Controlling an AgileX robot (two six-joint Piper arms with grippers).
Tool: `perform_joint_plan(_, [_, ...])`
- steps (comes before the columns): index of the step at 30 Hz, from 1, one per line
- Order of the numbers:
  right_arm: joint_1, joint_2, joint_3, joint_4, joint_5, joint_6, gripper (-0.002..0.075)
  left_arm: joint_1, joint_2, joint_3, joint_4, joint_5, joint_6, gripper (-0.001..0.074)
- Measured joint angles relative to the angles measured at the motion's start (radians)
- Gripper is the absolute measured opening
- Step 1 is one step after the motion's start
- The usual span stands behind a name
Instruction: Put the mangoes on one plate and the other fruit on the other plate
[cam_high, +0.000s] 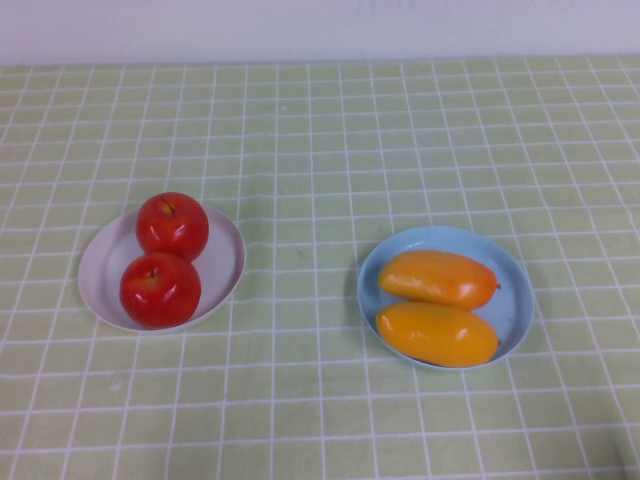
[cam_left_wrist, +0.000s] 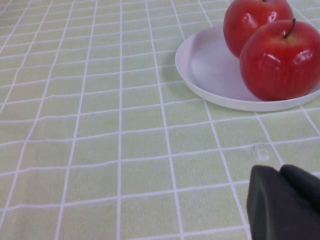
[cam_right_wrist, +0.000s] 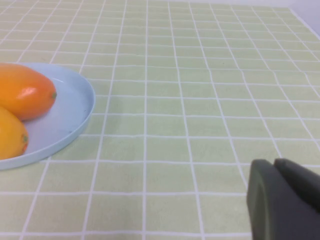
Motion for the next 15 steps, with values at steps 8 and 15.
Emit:
perform_joint_plan(8, [0.000, 0.000, 0.000, 0.008, 0.000, -0.002, -0.0015, 0.000, 0.000, 0.000, 0.000, 0.000, 0.000, 0.0004])
perform_joint_plan(15, [0.000, 0.000, 0.000, 0.008, 0.001, -0.002, -0.0015, 0.000, 0.000, 0.000, 0.000, 0.000, 0.000, 0.0004])
